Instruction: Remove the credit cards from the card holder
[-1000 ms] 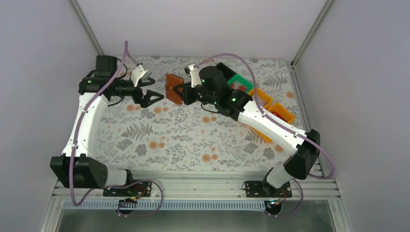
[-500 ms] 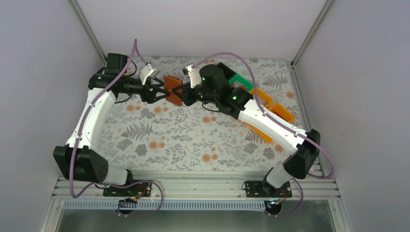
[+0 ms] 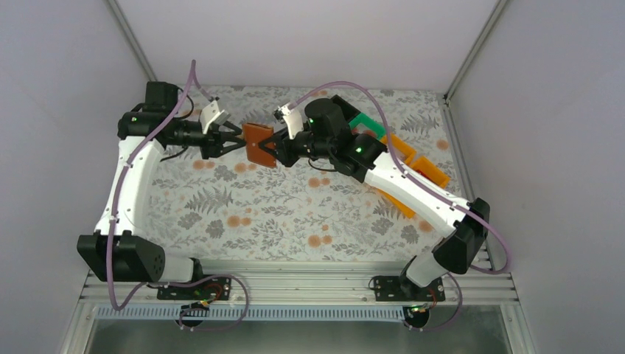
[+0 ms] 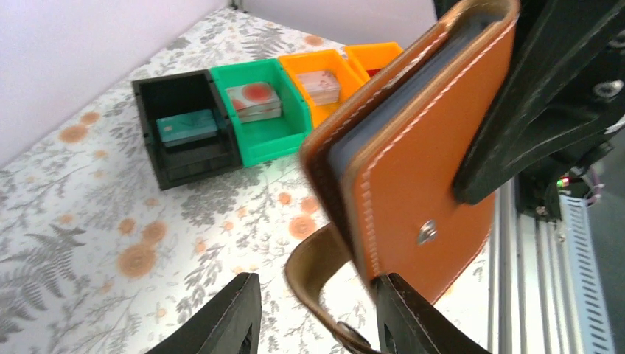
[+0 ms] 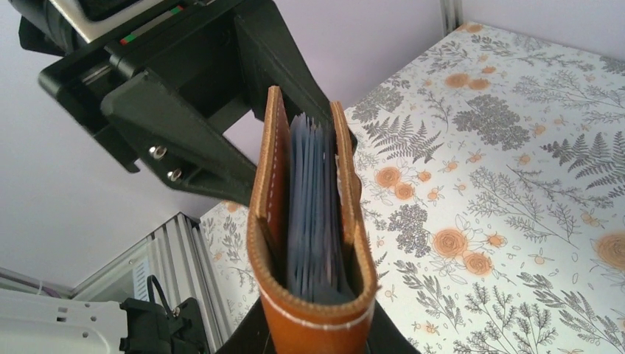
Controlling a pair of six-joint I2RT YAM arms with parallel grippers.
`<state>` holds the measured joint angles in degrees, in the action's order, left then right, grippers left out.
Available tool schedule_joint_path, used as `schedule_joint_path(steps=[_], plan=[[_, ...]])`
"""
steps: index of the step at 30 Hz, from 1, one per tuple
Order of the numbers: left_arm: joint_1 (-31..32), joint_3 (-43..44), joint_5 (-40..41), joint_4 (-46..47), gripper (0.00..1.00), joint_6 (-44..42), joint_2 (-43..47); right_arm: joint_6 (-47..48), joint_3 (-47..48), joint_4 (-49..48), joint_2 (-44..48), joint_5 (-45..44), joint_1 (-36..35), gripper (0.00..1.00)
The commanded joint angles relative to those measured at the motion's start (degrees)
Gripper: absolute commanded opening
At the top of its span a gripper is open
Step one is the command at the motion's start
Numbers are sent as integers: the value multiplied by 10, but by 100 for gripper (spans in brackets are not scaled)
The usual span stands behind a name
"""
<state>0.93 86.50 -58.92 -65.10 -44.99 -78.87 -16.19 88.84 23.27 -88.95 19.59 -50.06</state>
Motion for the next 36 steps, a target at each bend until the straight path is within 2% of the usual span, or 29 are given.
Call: schedule_joint_path(steps=[1,5,12,18,19,21,23,29,31,32,34,36], plan=[[-23,5,8,-19,40,-68,4,14,0,1,29,26,-3,4],[-24,6,2,-43,41,-94,-3,14,-1,0,30,28,-3,4],[-24,-8,-11,-14,40,-69,0,19,1,-4,20,56,-4,4],[-24,-6,-30,-30,28,-81,-7,42,-5,-13,24,92,-7,4],[-24,-6,-43,-53,29,-101,-7,43,-5,-13,24,91,-7,4],[-23,-2,-78,-118,41,-181,-11,43,-6,-14,23,91,-7,4],[-20,-9,-84,-126,44,-199,-1,43,-7,-17,23,92,-7,4],[-19,-21,-71,-127,23,-195,11,44,-14,-32,28,101,-7,4],[-19,-21,-74,-126,6,-189,11,44,-15,-32,30,99,-7,4],[-19,-19,-77,-126,3,-185,10,45,-16,-32,31,96,-7,4],[-19,-16,-85,-119,3,-164,11,45,-17,-24,35,77,-7,6],[-19,-16,-83,-98,2,-126,17,40,-20,-16,42,39,-7,17]])
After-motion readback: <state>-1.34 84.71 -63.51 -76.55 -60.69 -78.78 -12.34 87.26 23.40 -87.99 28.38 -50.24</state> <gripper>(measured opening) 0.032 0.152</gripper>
